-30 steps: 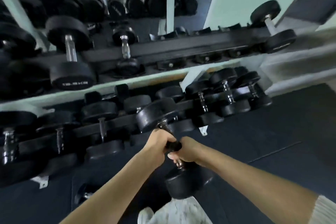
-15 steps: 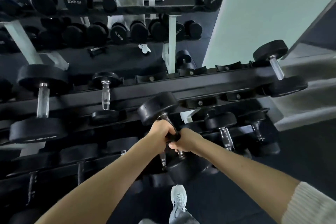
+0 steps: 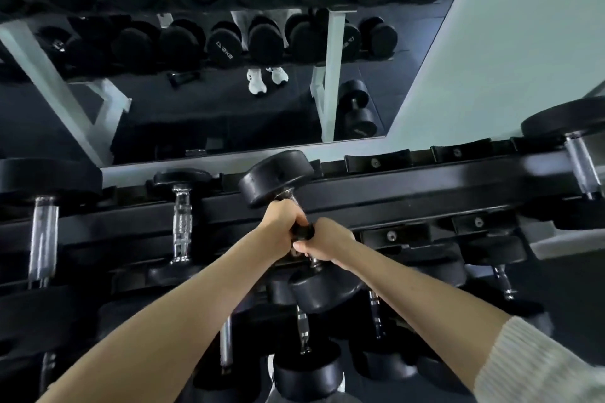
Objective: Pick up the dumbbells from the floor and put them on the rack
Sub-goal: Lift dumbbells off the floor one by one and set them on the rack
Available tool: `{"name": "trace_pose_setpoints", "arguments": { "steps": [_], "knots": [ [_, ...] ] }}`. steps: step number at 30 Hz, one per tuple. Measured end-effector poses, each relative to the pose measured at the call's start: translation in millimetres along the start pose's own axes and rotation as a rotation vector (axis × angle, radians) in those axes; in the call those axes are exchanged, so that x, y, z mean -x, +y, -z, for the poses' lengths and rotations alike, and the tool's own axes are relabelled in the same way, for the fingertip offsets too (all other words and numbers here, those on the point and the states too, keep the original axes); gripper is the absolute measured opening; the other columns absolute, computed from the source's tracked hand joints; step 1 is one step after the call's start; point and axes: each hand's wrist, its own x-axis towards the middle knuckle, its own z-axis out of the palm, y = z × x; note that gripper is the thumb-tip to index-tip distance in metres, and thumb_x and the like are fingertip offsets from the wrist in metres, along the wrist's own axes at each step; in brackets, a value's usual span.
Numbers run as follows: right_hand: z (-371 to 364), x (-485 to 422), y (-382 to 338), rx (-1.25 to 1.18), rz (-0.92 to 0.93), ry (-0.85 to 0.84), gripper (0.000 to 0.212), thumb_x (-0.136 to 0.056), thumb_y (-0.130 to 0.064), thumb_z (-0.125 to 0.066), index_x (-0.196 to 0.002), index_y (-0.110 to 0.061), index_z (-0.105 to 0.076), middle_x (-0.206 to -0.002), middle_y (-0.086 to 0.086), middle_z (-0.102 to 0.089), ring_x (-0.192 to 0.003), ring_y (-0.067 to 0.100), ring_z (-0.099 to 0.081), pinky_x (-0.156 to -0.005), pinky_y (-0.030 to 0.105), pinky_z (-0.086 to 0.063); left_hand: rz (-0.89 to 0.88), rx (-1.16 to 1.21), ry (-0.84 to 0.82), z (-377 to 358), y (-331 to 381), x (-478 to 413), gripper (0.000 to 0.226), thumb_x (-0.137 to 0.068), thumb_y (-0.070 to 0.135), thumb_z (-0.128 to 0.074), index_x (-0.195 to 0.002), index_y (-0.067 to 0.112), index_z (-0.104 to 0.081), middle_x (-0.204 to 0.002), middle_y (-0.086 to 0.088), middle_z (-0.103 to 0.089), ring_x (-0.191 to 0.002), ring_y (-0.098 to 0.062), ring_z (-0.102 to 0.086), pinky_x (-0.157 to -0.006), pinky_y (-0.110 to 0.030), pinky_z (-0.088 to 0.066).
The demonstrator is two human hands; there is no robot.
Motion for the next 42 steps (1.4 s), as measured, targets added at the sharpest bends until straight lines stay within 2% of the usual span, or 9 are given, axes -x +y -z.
{"name": "trace_pose_setpoints", "arguments": {
  "steps": [4,10,18,26,29,31,34,39,42],
  "knots": [
    [10.3,-27.4,-20.1,-0.019,-0.014,0.034,0.025,-0.082,-0.041,-0.061,-0.091,-0.018,-0.06,-0.079,-0.002,-0.064,-0.072,0.02,-0.06,-0.056,0.025,-0.04,-0.015,-0.027,-0.015,8.8,24.0,-28.3,0.03,-0.074,-0.017,-0.04,-0.053,0.005,-0.044,-0.061,-0.01,-0.044,-0.062,-0.024,-0.044,-0.057,-0.028,-0.037],
    [9.4,-45.8,-25.2,-0.1,-0.072,-0.008,0.018,-0.084,-0.036,-0.062,-0.082,-0.019,-0.058,-0.069,-0.004,-0.06,-0.068,0.018,-0.058,-0.051,0.024,-0.038,0.028,-0.07,-0.04,10.3,27.7,-53.4,0.027,-0.071,-0.017,-0.041,-0.054,0.004,-0.044,-0.061,-0.011,-0.044,-0.067,-0.026,-0.046,-0.068,-0.034,-0.04],
    [-12.3,-53.5,-21.3,-0.252,-0.131,0.031,0.026,-0.083,-0.039,-0.063,-0.098,-0.019,-0.067,-0.091,0.0,-0.075,-0.083,0.019,-0.068,-0.071,0.029,-0.046,0.023,-0.171,-0.099,12.8,20.2,-63.8,0.02,-0.07,-0.016,-0.042,-0.071,0.004,-0.046,-0.068,-0.012,-0.043,-0.073,-0.027,-0.046,-0.071,-0.036,-0.039],
    [-11.5,-54.0,-21.9,-0.318,-0.093,0.003,0.017,-0.078,-0.027,-0.069,-0.087,-0.014,-0.067,-0.076,0.004,-0.067,-0.08,0.024,-0.066,-0.084,0.041,-0.053,0.008,-0.21,-0.126,18.4,19.0,-65.6,0.02,-0.072,-0.014,-0.044,-0.073,0.006,-0.047,-0.077,-0.016,-0.047,-0.083,-0.032,-0.05,-0.078,-0.039,-0.043],
    [-10.3,-48.7,-24.5,-0.234,-0.076,0.012,0.021,-0.08,-0.029,-0.068,-0.093,-0.013,-0.065,-0.085,0.006,-0.069,-0.082,0.023,-0.065,-0.077,0.037,-0.051,-0.018,-0.233,-0.147,24.0,18.9,-64.8,0.023,-0.074,-0.011,-0.044,-0.087,0.006,-0.052,-0.085,-0.015,-0.05,-0.088,-0.031,-0.052,-0.09,-0.042,-0.048],
    [-8.6,-43.2,-26.7,-0.085,-0.077,0.087,0.028,-0.082,-0.033,-0.065,-0.098,-0.01,-0.062,-0.087,0.006,-0.068,-0.084,0.025,-0.066,-0.068,0.03,-0.046,-0.053,-0.243,-0.163,28.5,18.8,-63.3,0.027,-0.076,-0.01,-0.044,-0.096,0.006,-0.053,-0.081,-0.011,-0.051,-0.087,-0.029,-0.052,-0.088,-0.041,-0.048],
    [-7.1,-28.1,-30.9,0.048,-0.072,0.249,0.039,-0.086,-0.035,-0.059,-0.111,-0.006,-0.055,-0.103,0.008,-0.067,-0.096,0.03,-0.065,-0.072,0.033,-0.047,-0.094,-0.263,-0.139,39.0,17.4,-55.7,0.025,-0.076,-0.011,-0.044,-0.086,0.008,-0.055,-0.074,-0.007,-0.049,-0.076,-0.023,-0.048,-0.07,-0.031,-0.044],
    [-21.7,14.7,-43.0,0.234,0.099,0.525,0.026,-0.091,-0.028,-0.054,-0.108,-0.008,-0.057,-0.108,0.009,-0.065,-0.1,0.03,-0.062,-0.083,0.037,-0.045,-0.115,-0.108,-0.032,76.1,-6.7,-29.6,0.047,-0.081,-0.013,-0.04,-0.121,0.007,-0.056,-0.079,-0.001,-0.054,-0.082,-0.016,-0.052,-0.096,-0.035,-0.044],
    [-44.5,49.9,-48.7,0.156,0.2,0.57,0.027,-0.093,-0.025,-0.052,-0.115,-0.011,-0.059,-0.111,0.006,-0.066,-0.103,0.027,-0.062,-0.086,0.035,-0.045,-0.163,-0.013,0.017,104.1,-31.0,5.9,0.045,-0.082,-0.015,-0.039,-0.116,0.007,-0.059,-0.096,-0.006,-0.059,-0.098,-0.019,-0.057,-0.098,-0.031,-0.046]
  ]
}}
